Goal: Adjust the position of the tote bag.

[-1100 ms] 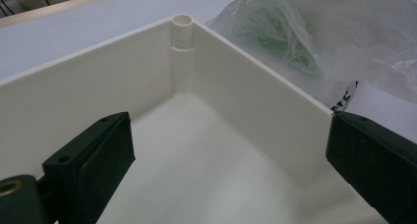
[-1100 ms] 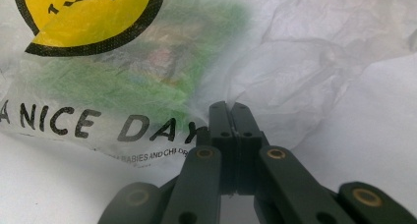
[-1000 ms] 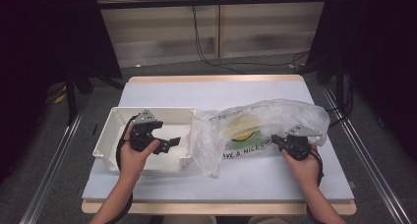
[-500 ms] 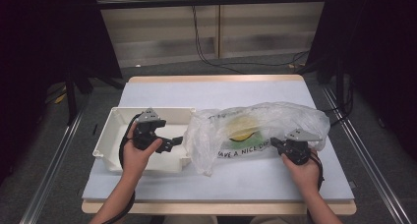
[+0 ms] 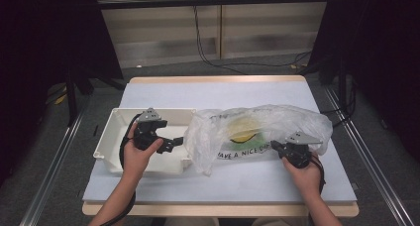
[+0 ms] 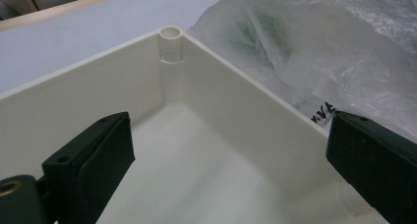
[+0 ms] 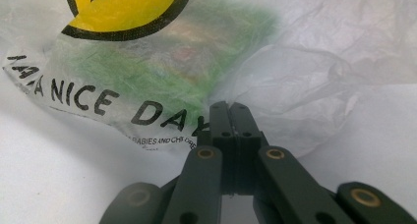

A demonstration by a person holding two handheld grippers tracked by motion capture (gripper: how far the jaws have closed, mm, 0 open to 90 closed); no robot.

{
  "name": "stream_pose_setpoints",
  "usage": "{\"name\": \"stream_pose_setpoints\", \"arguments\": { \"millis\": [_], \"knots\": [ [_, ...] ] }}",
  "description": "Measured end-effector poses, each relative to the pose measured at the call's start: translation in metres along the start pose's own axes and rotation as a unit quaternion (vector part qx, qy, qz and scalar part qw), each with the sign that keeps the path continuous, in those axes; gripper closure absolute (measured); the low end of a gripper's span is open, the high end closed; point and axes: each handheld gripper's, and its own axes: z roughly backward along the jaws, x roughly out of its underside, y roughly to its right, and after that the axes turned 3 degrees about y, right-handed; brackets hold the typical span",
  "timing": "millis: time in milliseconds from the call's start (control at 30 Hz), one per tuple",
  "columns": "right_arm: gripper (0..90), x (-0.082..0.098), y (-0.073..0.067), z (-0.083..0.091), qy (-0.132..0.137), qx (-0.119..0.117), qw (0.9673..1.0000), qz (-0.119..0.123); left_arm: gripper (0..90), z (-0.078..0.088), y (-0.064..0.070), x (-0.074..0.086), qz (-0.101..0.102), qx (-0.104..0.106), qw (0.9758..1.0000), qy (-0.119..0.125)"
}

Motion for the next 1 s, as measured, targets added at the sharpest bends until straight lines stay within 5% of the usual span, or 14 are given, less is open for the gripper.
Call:
{"name": "stream_pose_setpoints", "arguments": {
  "millis": [300, 700, 1000],
  "knots": [
    [88.0, 0.0, -0.002, 0.003, -0.002, -0.001, 1.0, -0.005, 3.8, -0.001, -0.002, -0.006, -0.003, 0.002, 1.0, -0.003],
    [47.8, -0.001, -0.011, 0.007, 0.006, 0.015, 0.9998, 0.009, 3.4, 0.007, -0.01, -0.006, 0.008, -0.007, 0.9999, -0.001],
    [31.7, -0.011, -0.023, 0.003, 0.013, 0.002, 0.9999, 0.005, 3.1, 0.012, -0.009, -0.019, -0.001, -0.005, 1.0, 0.005]
  ]
}}
